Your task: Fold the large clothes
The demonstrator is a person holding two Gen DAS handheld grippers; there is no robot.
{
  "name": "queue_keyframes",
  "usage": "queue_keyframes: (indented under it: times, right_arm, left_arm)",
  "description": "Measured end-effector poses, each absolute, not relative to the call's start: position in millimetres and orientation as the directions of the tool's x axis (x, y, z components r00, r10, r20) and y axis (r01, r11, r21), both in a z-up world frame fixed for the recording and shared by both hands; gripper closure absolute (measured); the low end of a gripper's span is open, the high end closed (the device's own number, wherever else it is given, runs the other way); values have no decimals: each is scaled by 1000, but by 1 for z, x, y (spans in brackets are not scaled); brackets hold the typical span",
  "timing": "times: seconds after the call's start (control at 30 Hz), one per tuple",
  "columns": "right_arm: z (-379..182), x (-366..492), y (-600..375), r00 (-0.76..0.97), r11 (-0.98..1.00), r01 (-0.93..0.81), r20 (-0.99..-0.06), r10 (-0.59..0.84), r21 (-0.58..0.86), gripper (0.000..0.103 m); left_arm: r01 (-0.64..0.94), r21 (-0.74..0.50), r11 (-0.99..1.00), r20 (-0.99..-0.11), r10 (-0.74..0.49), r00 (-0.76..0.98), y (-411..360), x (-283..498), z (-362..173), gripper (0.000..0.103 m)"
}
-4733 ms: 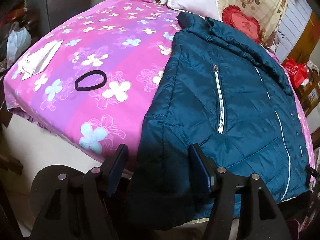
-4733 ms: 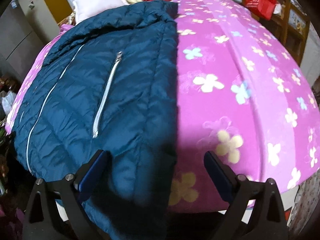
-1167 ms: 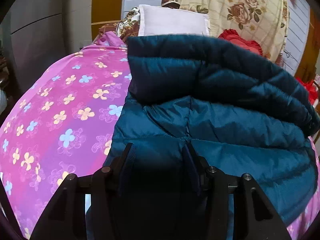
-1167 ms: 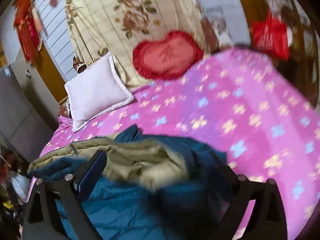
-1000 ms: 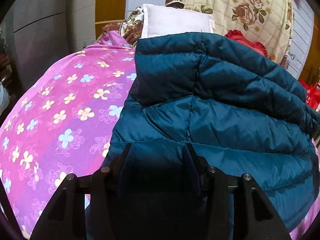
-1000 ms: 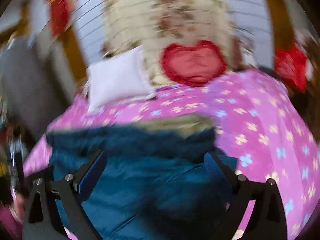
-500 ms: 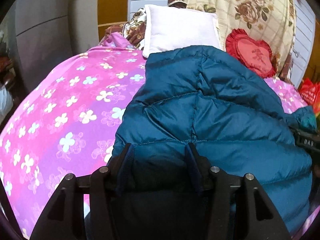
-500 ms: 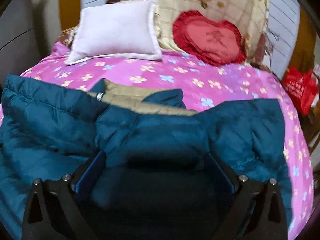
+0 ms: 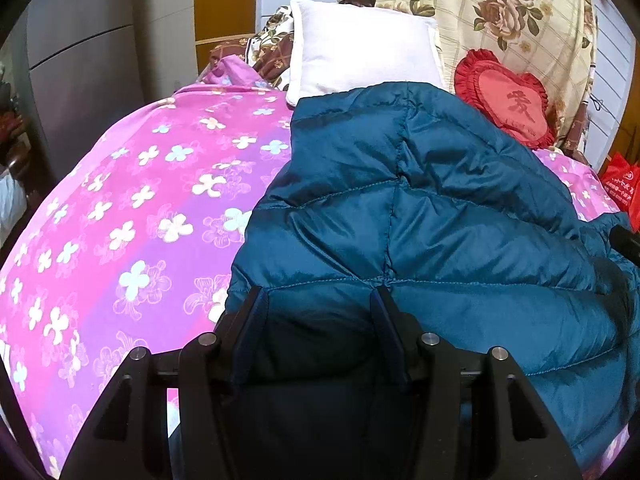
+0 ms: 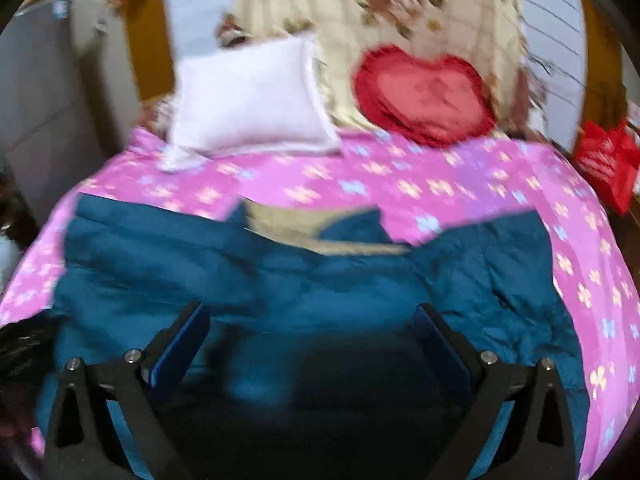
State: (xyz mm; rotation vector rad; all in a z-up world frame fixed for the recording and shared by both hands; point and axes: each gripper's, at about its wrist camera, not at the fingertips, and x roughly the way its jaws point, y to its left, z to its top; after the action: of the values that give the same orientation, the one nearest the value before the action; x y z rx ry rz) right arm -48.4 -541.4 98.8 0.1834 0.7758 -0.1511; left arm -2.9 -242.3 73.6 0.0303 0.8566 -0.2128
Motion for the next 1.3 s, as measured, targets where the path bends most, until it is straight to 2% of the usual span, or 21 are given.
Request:
queue_keyframes:
  times: [0.17,0.33,0.6,0.8,0.87,0.93,1.07,1.2,1.3]
  right_arm:
    - [108,-24,-487,692,994,21,-720,61,105,1]
    - [84,15,-449,645,997,-19,-761,68,72,5]
    - [40,51,-452,587,995,65,-809,20,72,4]
    - [66,13,-475,639,990,72,-767,48,121,4]
    - [77,-12,-497,669,989,105,-743,8,106,4]
    - [81,-34,-529,670,983,179,-736,-99,31,4]
    - [70,-55,-587,609,948,314,-757,-237,-44,4]
    - [45,-52,-634,556,912,408,-803,-215,39,3]
    - [33,-42,-635,550,899,438,-797,-249,21,1]
  left_arm:
    - [200,-54,978,-755,-171,633,-243,-2,73,68]
    - [196,-58,979,-759,-171,628,-241,2,72,67]
    - [192,-60,980,-767,-169,619,-244,9,69,66]
    - [197,-69,978,-770,-177,612,-243,9,69,66]
    - [196,-71,978,-770,-178,612,-243,9,69,65]
    - [196,-65,978,-770,-174,614,-243,9,69,64]
    - [200,-49,979,-762,-166,625,-243,10,65,58]
    - [203,-50,978,-757,-169,631,-244,12,63,56]
    - [199,-54,978,-757,-171,631,-244,14,62,54]
